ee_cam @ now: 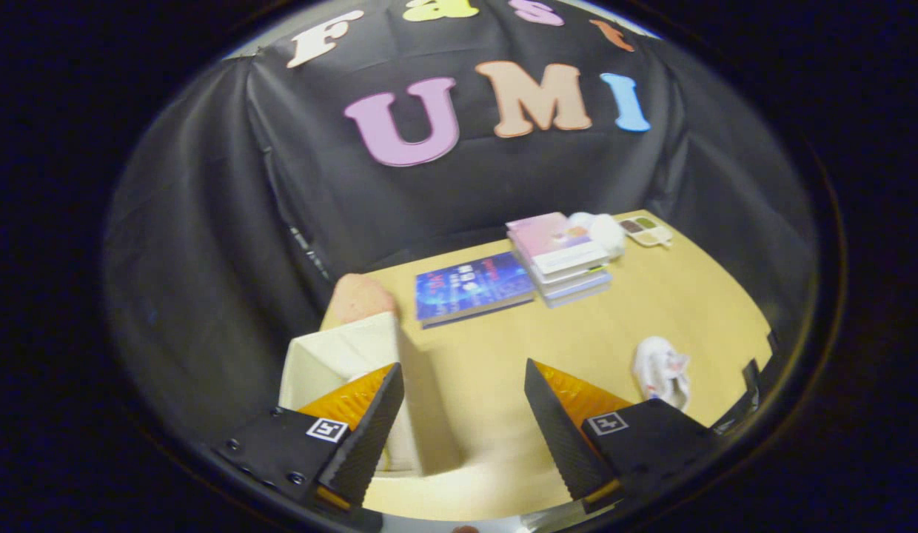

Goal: Open the storage box then place both shoes into the box .Put the left shoe in first, then the right shoe, with the right side of both shoes facing outward in a uniform manner.

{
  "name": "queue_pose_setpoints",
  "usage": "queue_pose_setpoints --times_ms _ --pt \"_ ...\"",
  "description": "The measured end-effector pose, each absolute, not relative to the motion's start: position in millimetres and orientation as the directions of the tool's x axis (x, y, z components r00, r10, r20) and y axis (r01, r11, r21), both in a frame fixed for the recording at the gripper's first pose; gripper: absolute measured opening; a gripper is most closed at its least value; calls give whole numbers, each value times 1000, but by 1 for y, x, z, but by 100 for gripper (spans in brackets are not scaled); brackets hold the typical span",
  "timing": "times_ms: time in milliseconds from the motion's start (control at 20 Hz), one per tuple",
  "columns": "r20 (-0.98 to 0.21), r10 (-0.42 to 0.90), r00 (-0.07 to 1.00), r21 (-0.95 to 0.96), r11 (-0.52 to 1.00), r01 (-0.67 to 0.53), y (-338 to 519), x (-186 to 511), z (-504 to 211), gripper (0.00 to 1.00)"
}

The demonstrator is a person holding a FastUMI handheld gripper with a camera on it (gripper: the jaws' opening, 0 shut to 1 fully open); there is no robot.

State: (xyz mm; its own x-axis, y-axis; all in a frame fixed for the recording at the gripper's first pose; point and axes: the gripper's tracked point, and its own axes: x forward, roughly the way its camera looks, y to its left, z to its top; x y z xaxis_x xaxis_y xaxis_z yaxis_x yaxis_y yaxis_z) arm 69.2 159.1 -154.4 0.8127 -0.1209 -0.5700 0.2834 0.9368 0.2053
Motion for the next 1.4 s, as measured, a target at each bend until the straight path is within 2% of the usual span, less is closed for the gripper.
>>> queue_pose_setpoints --times_ms 200,500,700,950,1100,1400 --pt "-647 -295 703 54 902 428 55 22 -208 100" --pt "-720 -415 556 -60 836 546 -40 -25 -270 99" --pt "-751 -454 479 -149 823 548 -77 -45 -304 98" --pt "-792 -443 421 -217 847 485 -91 -43 -345 86" --pt "-796 -439 416 -233 858 458 -99 -33 -356 79" --pt "-788 -436 434 -244 870 430 -128 1 -372 77"
